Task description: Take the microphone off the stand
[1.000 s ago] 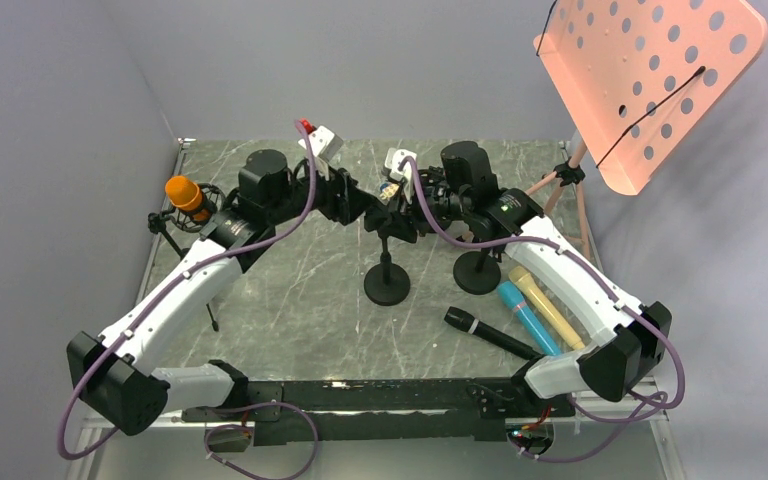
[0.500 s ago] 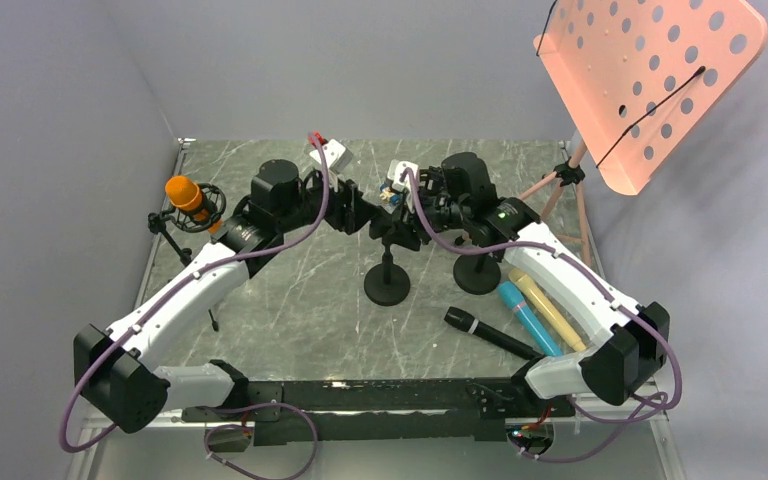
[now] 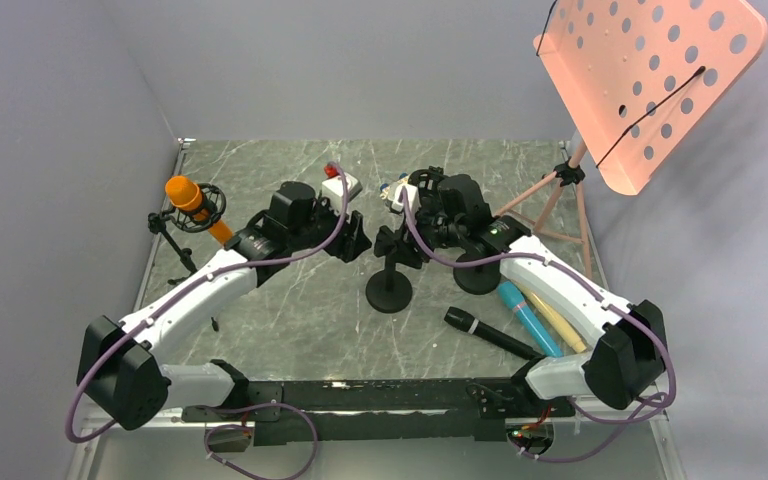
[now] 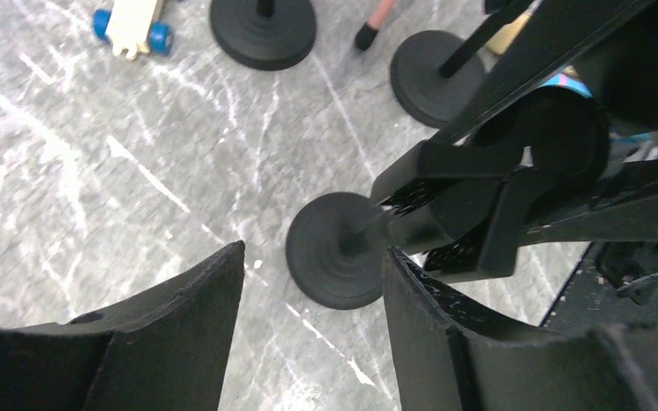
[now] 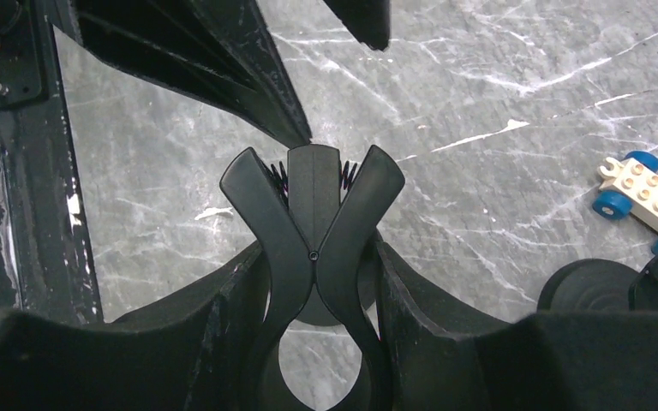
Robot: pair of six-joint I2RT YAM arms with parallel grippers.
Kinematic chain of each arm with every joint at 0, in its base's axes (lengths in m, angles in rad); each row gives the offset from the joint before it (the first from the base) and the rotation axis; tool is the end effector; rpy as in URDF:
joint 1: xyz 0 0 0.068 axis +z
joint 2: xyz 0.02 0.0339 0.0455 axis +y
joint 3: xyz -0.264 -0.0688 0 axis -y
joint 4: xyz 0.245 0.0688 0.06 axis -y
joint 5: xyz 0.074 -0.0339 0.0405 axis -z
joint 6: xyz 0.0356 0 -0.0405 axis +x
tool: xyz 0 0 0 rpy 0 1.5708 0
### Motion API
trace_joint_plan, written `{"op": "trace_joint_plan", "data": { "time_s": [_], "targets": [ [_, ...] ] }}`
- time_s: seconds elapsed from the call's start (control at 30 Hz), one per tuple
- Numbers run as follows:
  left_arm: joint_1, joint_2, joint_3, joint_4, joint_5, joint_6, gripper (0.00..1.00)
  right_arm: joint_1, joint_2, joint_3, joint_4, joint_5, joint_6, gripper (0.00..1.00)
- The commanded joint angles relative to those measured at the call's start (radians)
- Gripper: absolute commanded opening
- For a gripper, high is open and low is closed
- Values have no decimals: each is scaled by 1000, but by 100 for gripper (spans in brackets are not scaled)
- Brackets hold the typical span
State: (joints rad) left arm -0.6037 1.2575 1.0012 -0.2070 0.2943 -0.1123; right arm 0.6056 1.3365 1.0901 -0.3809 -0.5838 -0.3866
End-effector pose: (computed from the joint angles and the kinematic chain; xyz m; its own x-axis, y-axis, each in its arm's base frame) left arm 0.2308 -0.1717 0.3123 -0.4504 0.1803 -0.8744 0.7109 0.6649 -0.2291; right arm 0.2313 0.1840 0.3078 -0.1295 -0.4723 -0.8718 -0.9617 0.2741 -0.0056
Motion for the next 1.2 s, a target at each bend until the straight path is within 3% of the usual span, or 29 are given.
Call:
{"op": "trace_joint_plan", "data": {
  "time_s": [0.0, 0.27, 0.47, 0.93, 1.03, 1.1, 1.17],
  "targets": [
    [-2, -94, 47, -85, -107, 47, 67, 2, 3, -17, 160, 68, 47, 0],
    [-9, -312, -63, -133, -210, 100, 70, 0, 158, 61, 506, 207, 50, 0],
    [-9, -386, -125, -124, -97, 197, 69, -25, 297, 193, 523, 219, 59, 0],
    [48, -427, -72, -120, 223, 283, 72, -72, 461, 362, 554, 337, 105, 0],
    [67, -431, -71, -122, 265, 298, 72, -72, 471, 394, 514, 292, 112, 21],
    [72, -432, -64, -134, 284, 311, 72, -72, 464, 401, 499, 260, 127, 48],
    [75, -434, -57, -145, 300, 325, 72, -72, 449, 409, 485, 230, 150, 60]
  ]
}}
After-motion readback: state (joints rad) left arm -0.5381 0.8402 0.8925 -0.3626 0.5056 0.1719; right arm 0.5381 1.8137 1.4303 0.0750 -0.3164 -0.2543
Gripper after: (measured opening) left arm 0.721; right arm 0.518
